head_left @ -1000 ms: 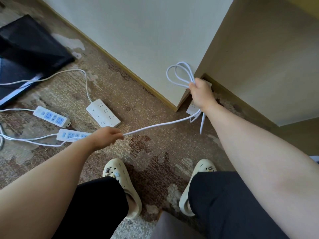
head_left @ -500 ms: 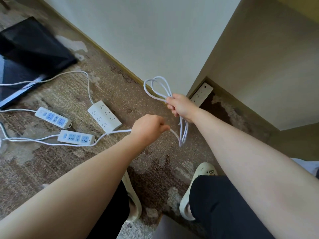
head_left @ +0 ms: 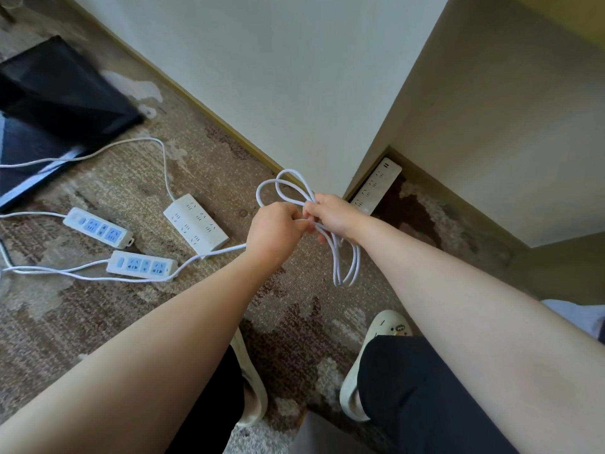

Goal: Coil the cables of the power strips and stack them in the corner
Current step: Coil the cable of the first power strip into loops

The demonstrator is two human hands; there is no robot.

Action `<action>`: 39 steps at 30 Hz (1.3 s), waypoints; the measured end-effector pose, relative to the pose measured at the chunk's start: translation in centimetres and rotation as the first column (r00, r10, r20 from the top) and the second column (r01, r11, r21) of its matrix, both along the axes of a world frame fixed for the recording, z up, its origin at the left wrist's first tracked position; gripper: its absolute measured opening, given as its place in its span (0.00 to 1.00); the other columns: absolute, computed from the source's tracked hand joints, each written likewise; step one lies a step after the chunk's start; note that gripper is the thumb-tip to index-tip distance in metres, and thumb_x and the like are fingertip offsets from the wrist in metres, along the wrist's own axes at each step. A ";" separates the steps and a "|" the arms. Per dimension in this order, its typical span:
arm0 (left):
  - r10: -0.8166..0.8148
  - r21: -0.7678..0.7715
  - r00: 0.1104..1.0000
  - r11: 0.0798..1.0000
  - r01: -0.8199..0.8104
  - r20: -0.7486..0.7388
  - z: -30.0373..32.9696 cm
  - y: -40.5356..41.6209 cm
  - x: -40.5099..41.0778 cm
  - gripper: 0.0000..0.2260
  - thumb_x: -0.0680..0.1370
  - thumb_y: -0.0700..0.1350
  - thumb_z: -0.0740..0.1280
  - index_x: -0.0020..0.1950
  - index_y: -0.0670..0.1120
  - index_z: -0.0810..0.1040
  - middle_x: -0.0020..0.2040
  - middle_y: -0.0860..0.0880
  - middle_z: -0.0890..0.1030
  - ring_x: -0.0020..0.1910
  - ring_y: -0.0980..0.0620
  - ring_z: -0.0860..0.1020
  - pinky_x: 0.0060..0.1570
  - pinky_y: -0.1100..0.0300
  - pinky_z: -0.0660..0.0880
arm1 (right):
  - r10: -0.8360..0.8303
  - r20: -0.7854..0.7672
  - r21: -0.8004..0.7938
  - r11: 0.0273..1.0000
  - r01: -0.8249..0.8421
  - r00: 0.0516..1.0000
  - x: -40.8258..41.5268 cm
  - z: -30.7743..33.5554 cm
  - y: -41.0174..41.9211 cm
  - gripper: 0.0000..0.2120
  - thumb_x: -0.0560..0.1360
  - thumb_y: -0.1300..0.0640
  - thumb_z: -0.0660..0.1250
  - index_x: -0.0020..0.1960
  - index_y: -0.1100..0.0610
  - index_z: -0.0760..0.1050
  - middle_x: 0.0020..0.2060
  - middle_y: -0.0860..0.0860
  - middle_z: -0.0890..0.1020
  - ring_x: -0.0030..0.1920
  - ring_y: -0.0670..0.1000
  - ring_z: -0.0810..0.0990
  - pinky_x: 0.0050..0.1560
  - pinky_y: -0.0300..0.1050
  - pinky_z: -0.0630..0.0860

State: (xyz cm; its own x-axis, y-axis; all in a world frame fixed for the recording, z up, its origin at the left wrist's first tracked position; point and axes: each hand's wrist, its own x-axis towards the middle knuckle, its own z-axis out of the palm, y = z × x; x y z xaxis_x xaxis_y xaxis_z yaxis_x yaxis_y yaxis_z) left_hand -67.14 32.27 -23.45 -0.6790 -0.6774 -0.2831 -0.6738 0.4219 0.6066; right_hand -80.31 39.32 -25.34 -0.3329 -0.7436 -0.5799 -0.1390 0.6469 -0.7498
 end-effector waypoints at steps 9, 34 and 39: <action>-0.030 0.165 0.999 0.986 0.027 0.019 -0.1 -4.4 3.2 0.10 0.79 0.50 0.65 0.41 0.48 0.80 0.34 0.52 0.80 0.32 0.51 0.76 0.32 0.59 0.73 | -0.124 -0.093 -0.045 0.992 0.120 0.988 -2.2 -0.1 0.2 0.11 0.83 0.58 0.55 0.44 0.59 0.70 0.32 0.52 0.69 0.28 0.47 0.66 0.28 0.39 0.61; 0.106 0.120 0.993 0.987 -0.110 0.043 0.3 -8.3 7.6 0.11 0.80 0.51 0.63 0.41 0.51 0.81 0.31 0.50 0.75 0.26 0.55 0.68 0.28 0.60 0.64 | -0.336 -0.293 -0.172 0.940 0.296 0.895 -3.6 1.8 0.6 0.20 0.82 0.43 0.60 0.37 0.55 0.65 0.33 0.54 0.68 0.36 0.54 0.66 0.39 0.50 0.63; 0.327 0.271 0.918 0.926 -0.263 -0.223 3.8 -5.0 3.6 0.15 0.80 0.51 0.61 0.37 0.49 0.79 0.24 0.55 0.70 0.18 0.59 0.63 0.19 0.68 0.62 | -0.308 -0.160 -0.229 0.936 0.269 0.938 -2.2 3.6 -0.5 0.13 0.83 0.50 0.58 0.45 0.57 0.71 0.32 0.53 0.68 0.34 0.52 0.66 0.39 0.49 0.63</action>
